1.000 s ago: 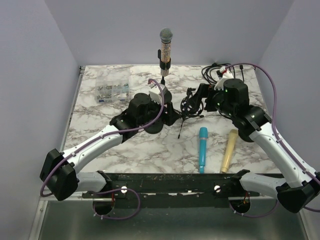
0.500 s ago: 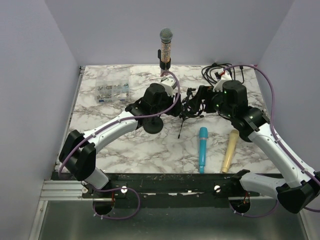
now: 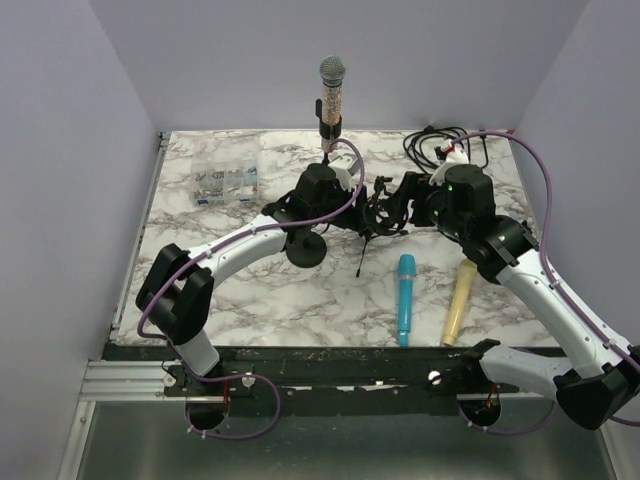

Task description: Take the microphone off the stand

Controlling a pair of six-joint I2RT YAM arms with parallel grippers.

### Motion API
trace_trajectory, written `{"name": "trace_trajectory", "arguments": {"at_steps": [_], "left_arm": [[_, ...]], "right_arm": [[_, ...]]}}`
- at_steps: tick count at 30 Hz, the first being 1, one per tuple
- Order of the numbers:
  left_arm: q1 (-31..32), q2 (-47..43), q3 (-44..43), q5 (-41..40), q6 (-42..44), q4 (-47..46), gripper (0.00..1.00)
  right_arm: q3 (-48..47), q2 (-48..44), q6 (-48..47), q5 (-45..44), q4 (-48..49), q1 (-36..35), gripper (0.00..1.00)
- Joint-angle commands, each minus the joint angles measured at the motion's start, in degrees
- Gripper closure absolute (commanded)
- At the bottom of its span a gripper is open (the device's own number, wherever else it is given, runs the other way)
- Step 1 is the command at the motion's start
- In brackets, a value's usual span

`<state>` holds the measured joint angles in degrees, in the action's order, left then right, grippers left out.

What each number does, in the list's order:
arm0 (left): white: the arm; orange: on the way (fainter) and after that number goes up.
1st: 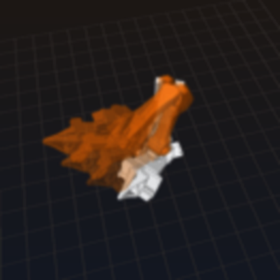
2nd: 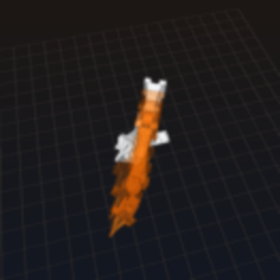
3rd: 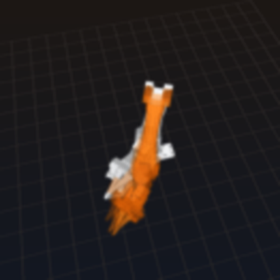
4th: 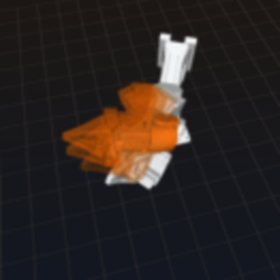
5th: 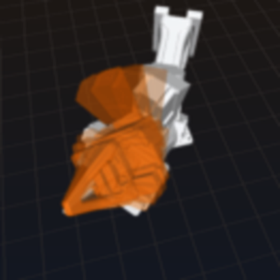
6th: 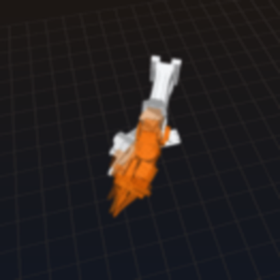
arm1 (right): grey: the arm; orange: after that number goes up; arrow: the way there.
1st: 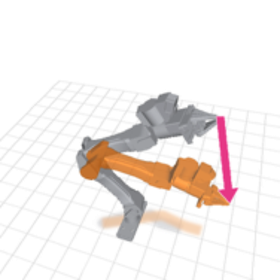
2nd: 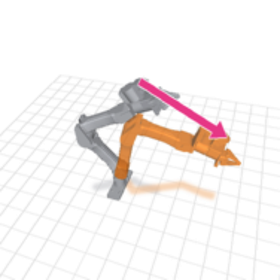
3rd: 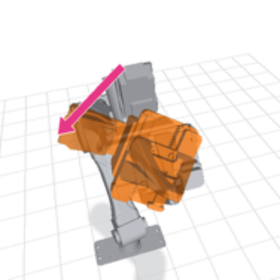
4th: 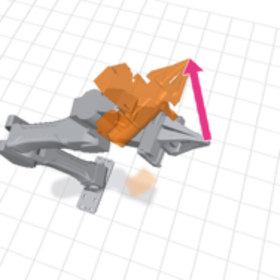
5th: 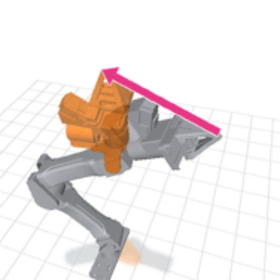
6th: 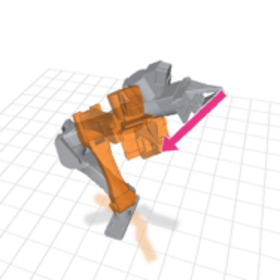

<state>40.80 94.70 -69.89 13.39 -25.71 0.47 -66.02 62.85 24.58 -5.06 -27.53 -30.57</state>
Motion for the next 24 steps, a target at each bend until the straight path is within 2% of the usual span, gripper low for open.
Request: {"name": "trace_trajectory", "arguments": {"at_steps": [1,8,12,15,24], "left_arm": [[-1.80,1.74,-0.16,8.11,-3.49,-6.34,0.41],[-3.34,2.49,2.53,10.20,-4.04,-9.87,0.44],[-3.57,2.21,4.10,9.33,-1.77,-10.51,0.37],[-3.94,2.42,4.93,10.58,-1.24,-12.76,0.36],[-4.05,4.86,3.11,13.30,-1.12,-13.24,0.49]], "right_arm": [[0.99,0.61,-0.74,-2.17,-0.63,0.07,0.23],[0.81,0.17,-0.81,-0.78,-0.03,0.07,0.25],[0.45,0.22,-0.87,0.34,0.17,0.11,0.25],[0.61,0.23,-0.72,0.98,0.52,0.08,0.25],[0.53,0.77,-0.52,2.44,0.69,0.07,0.28]]}}
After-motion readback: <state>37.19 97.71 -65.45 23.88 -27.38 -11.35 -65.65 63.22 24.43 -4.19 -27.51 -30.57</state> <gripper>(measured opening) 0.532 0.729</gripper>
